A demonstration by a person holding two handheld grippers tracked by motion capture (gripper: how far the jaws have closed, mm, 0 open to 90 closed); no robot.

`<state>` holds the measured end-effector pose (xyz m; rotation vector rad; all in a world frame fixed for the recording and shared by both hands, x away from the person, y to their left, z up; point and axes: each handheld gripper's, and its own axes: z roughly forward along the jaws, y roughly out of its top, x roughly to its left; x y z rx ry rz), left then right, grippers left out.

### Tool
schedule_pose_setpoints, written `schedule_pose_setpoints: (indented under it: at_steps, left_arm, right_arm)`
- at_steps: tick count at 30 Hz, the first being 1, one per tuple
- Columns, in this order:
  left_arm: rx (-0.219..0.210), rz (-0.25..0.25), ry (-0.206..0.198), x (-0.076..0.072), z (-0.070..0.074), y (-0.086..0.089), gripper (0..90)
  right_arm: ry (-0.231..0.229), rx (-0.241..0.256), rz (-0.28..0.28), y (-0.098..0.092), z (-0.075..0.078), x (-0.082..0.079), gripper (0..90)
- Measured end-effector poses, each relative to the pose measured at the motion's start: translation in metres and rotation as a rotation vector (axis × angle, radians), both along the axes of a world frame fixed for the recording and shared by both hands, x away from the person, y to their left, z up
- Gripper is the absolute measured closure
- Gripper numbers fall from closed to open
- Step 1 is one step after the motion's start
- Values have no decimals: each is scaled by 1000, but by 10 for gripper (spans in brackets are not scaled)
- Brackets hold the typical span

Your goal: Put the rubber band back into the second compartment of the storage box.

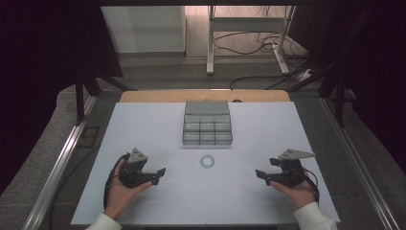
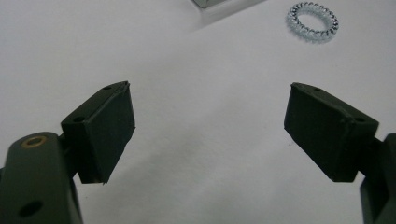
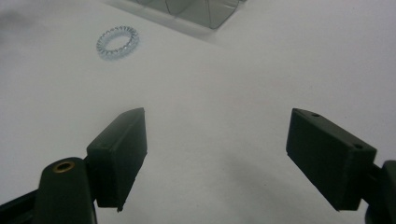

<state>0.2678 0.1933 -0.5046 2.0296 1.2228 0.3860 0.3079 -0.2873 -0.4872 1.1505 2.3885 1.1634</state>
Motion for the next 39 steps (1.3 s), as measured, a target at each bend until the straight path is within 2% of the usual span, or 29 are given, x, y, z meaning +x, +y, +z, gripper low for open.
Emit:
schedule_pose_setpoints:
  at_steps: [39]
  left_arm:
    - [-4,17,-5,-4,1,4,165]
  right_arm:
    - [10,-10,7,6,3,2,219]
